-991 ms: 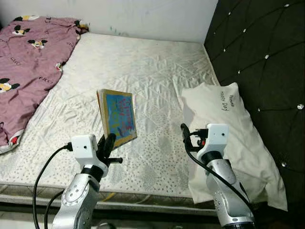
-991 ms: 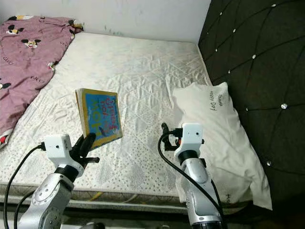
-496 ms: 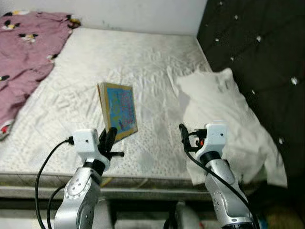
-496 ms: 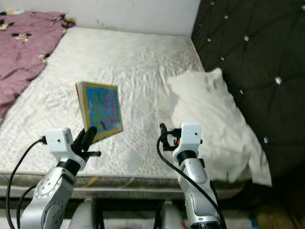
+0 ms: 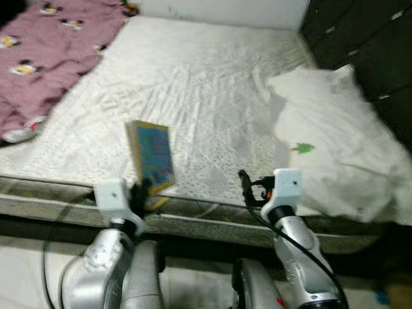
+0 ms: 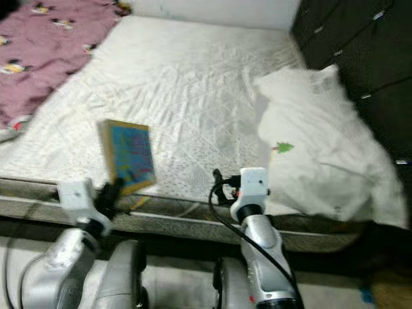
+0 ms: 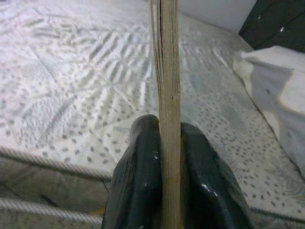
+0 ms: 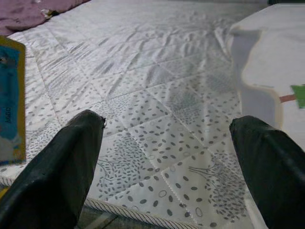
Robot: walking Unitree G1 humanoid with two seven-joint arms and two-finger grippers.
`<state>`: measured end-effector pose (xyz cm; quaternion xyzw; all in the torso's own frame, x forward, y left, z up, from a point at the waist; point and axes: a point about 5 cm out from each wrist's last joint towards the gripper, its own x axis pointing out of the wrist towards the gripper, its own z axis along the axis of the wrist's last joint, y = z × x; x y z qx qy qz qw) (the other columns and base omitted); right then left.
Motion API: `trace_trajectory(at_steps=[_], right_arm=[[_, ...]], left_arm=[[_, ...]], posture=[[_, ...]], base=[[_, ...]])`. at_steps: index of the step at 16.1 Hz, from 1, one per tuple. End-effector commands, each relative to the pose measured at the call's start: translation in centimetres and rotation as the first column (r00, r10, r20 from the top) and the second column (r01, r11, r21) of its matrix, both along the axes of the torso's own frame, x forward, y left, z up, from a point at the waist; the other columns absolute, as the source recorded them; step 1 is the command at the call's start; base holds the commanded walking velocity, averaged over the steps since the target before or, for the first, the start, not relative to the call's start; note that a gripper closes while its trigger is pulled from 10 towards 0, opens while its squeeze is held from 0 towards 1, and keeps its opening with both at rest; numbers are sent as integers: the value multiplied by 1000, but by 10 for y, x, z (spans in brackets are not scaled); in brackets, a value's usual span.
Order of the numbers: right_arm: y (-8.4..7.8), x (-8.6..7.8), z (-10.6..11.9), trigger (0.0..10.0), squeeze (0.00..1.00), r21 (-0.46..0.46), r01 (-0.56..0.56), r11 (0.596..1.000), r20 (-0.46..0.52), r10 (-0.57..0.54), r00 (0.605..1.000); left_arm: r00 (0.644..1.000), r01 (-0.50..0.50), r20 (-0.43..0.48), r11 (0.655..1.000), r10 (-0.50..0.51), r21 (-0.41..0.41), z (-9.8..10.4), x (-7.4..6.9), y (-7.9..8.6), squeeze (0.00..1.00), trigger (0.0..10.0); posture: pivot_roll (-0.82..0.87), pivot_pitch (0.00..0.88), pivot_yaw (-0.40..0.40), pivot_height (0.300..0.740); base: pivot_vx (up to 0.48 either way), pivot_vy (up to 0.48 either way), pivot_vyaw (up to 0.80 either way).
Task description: Clean up the room
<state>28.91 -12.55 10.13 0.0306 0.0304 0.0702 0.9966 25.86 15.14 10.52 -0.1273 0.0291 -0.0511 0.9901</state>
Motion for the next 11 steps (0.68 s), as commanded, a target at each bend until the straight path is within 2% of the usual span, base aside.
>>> trace_trajectory(at_steps=[1, 5, 9, 11], right_arm=[[-5, 1, 4, 10000, 0, -7, 9, 1000, 17, -9, 1000], [-4, 3, 3, 10000, 0, -9, 0, 1000, 17, 1, 1000], [-3, 4, 3, 10000, 0, -12, -5, 1000, 19, 5, 1000], [-3, 4, 3, 10000, 0, -16, -3, 1000, 19, 4, 1000]], left_arm=[[997, 31, 75, 999, -31, -8, 15, 3, -10, 0, 10000], [996, 33, 78, 999, -32, -12, 15, 4, -12, 0, 10000], [996, 37, 79, 999, -36, -16, 15, 6, -13, 0, 10000], [996, 42, 84, 999, -40, -22, 15, 6, -13, 0, 10000]], posture=[[-46, 117, -54, 580], [-44, 110, -57, 571], [-47, 105, -55, 526], [-46, 107, -56, 521]], base=[[0, 0, 0], [0, 0, 0], [0, 0, 0], [0, 0, 0]])
